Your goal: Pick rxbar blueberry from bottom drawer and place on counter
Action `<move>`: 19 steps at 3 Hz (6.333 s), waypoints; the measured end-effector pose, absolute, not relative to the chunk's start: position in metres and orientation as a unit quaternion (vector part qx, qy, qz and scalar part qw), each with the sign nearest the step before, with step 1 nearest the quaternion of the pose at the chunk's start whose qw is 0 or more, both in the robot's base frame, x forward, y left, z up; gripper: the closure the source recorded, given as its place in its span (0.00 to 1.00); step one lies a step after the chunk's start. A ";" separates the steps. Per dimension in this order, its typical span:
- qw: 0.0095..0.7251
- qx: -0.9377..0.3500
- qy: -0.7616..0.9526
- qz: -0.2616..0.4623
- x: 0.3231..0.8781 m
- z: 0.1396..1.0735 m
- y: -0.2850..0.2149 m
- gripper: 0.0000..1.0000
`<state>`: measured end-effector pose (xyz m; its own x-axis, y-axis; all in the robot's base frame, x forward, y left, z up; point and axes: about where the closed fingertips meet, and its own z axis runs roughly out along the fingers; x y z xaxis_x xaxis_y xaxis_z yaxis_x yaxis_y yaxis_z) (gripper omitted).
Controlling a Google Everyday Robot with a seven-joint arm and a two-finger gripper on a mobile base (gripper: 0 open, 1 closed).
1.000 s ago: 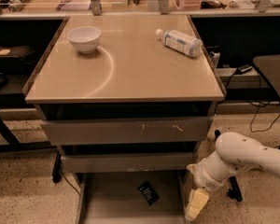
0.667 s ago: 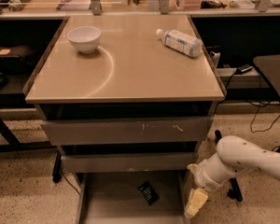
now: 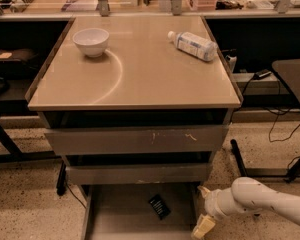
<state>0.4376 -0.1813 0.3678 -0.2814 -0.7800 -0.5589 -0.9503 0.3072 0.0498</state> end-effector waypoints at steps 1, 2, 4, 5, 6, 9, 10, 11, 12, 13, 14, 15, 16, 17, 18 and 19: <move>0.222 -0.557 0.777 0.191 0.438 0.368 -0.181 0.00; 0.201 -0.557 0.770 0.239 0.434 0.343 -0.158 0.00; 0.187 -0.485 0.792 0.320 0.450 0.219 -0.103 0.00; 0.216 -0.469 0.793 0.322 0.453 0.174 -0.081 0.00; 0.212 -0.467 0.794 0.327 0.447 0.168 -0.078 0.00; 0.281 -0.424 0.808 0.298 0.451 0.137 -0.071 0.00; 0.314 -0.409 0.814 0.268 0.468 0.134 -0.078 0.00; 0.339 -0.400 0.814 0.250 0.483 0.134 -0.079 0.00; 0.359 -0.391 0.811 0.247 0.496 0.129 -0.073 0.00; 0.378 -0.376 0.811 0.241 0.513 0.118 -0.064 0.00; 0.387 -0.358 0.817 0.233 0.528 0.106 -0.064 0.00; 0.387 -0.358 0.817 0.233 0.529 0.106 -0.064 0.00; 0.387 -0.358 0.817 0.233 0.529 0.106 -0.064 0.18; 0.387 -0.358 0.817 0.233 0.529 0.106 -0.064 0.43; 0.387 -0.358 0.817 0.233 0.529 0.106 -0.064 0.66; 0.387 -0.358 0.817 0.233 0.529 0.106 -0.064 0.88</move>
Offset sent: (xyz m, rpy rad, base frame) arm -0.0094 0.0647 -0.0700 0.1554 0.2473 0.1090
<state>0.5288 -0.0639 0.1063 -0.4448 -0.4049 -0.7989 -0.7649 0.6357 0.1037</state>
